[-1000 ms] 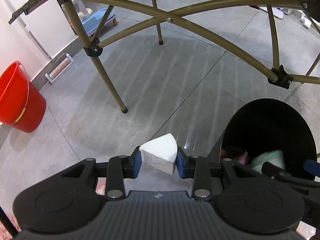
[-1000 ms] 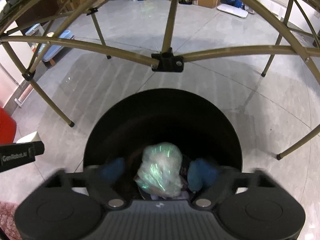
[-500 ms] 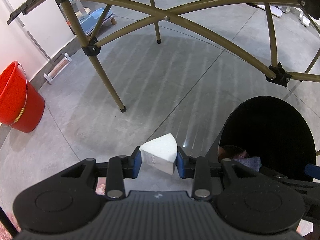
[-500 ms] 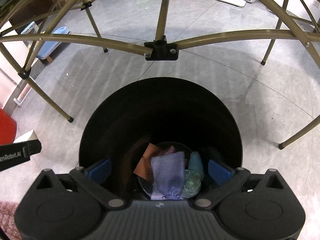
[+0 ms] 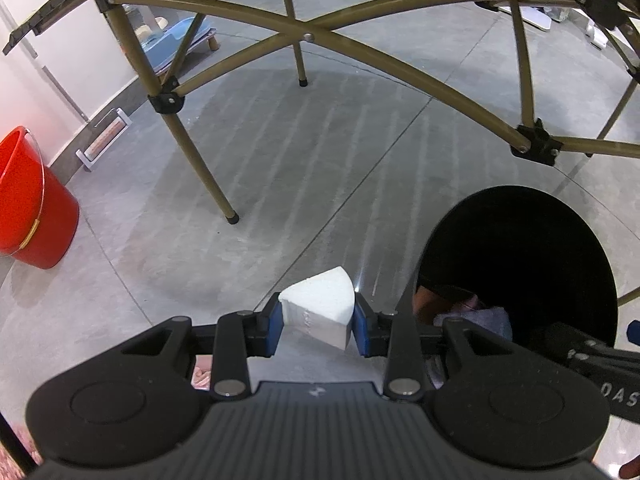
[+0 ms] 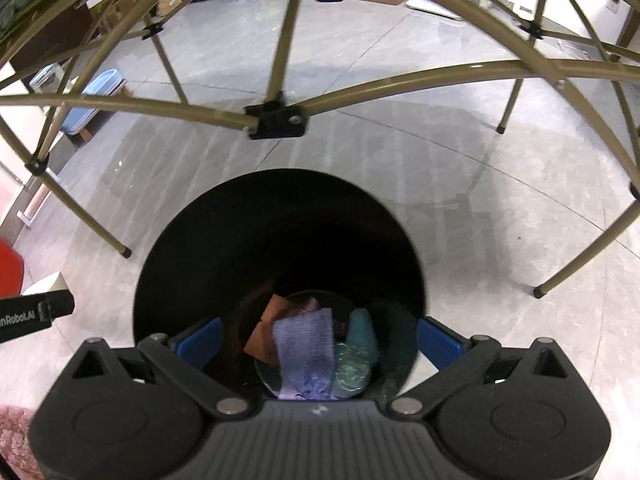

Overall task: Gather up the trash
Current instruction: 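Lower the foam wedge into the bin and open the left tool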

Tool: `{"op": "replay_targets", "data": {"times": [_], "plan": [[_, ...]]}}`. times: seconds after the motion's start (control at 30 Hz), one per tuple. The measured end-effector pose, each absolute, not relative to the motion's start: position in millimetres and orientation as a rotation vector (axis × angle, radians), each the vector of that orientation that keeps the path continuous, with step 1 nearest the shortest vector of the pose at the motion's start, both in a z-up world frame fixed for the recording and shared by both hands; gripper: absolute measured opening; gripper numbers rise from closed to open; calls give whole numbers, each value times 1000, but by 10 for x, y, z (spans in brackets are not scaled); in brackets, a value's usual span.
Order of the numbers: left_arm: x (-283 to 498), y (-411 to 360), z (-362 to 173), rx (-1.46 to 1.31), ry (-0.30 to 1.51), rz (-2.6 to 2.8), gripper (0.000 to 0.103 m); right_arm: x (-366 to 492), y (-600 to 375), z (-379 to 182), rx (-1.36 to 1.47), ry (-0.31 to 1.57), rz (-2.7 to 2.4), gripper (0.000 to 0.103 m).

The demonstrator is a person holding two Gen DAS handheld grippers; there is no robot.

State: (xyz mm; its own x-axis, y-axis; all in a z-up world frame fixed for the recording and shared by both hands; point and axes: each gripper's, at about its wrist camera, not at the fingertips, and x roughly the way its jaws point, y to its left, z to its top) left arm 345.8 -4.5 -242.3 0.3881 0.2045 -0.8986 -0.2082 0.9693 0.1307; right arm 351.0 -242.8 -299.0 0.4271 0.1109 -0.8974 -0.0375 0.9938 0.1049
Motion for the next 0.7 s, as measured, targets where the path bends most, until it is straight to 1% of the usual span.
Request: {"op": "replay_targets", "data": {"times": [0.7], "plan": [[3467, -749, -2541, 53, 1171, 130, 35, 3197, -3333, -2807, 140, 1059, -75, 103]]}}
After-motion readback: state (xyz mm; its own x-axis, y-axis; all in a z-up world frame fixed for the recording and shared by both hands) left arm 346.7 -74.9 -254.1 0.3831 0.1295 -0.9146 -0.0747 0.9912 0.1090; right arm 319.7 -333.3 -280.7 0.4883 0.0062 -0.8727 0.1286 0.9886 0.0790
